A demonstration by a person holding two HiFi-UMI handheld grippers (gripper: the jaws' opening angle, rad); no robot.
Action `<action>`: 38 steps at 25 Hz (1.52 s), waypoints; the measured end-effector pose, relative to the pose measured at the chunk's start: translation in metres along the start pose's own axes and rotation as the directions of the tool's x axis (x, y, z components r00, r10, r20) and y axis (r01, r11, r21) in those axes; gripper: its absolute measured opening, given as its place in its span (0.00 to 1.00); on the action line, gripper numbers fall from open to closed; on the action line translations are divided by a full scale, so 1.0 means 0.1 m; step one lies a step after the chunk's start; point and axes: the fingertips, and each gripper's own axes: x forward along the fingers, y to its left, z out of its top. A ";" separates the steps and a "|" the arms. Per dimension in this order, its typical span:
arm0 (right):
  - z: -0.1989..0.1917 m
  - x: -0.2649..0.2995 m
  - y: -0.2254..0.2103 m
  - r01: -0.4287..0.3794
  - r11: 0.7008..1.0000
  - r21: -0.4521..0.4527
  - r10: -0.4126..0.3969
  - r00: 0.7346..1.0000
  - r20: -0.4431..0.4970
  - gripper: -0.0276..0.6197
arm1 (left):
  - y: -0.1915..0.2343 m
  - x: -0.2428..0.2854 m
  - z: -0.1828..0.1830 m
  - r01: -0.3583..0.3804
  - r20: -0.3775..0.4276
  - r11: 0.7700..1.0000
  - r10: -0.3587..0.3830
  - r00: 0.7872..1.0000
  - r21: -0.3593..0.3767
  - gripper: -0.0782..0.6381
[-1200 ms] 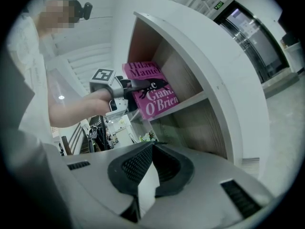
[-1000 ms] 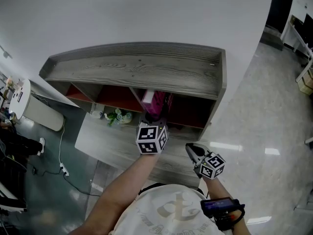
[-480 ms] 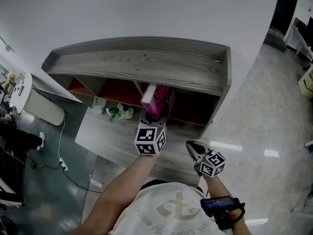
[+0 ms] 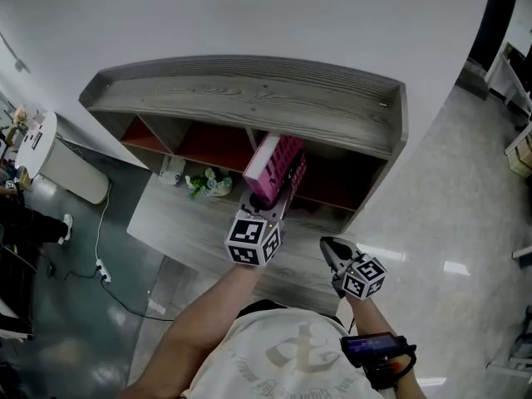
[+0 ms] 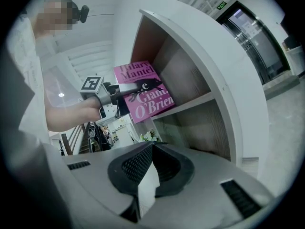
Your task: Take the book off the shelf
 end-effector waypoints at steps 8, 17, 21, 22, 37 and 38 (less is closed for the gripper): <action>0.02 0.08 0.17 0.003 1.000 -0.019 -0.003 1.000 -0.013 0.05 | 0.04 -0.25 -0.01 0.070 0.020 0.997 -0.069 0.997 -0.013 0.33; 0.01 0.20 0.38 0.022 0.999 -0.043 -0.023 1.000 -0.019 0.05 | 0.19 -0.58 -0.06 0.128 0.046 0.991 -0.127 0.991 -0.034 0.33; 0.01 0.21 0.46 0.042 0.998 -0.047 -0.042 0.999 -0.016 0.05 | 0.24 -0.74 -0.11 0.158 0.047 0.987 -0.156 0.987 -0.030 0.33; 0.01 0.21 0.49 0.046 0.998 -0.048 -0.047 0.999 -0.016 0.05 | 0.25 -0.78 -0.12 0.164 0.047 0.986 -0.163 0.986 -0.025 0.33; -0.08 0.15 0.82 0.092 0.994 -0.061 -0.093 0.996 -0.006 0.05 | 0.36 -1.38 -0.61 0.213 -0.017 0.976 -0.213 0.977 -0.046 0.33; -0.08 0.13 0.83 0.096 0.993 -0.064 -0.097 0.995 -0.003 0.05 | 0.36 -1.41 -0.64 0.213 -0.021 0.976 -0.215 0.976 -0.048 0.33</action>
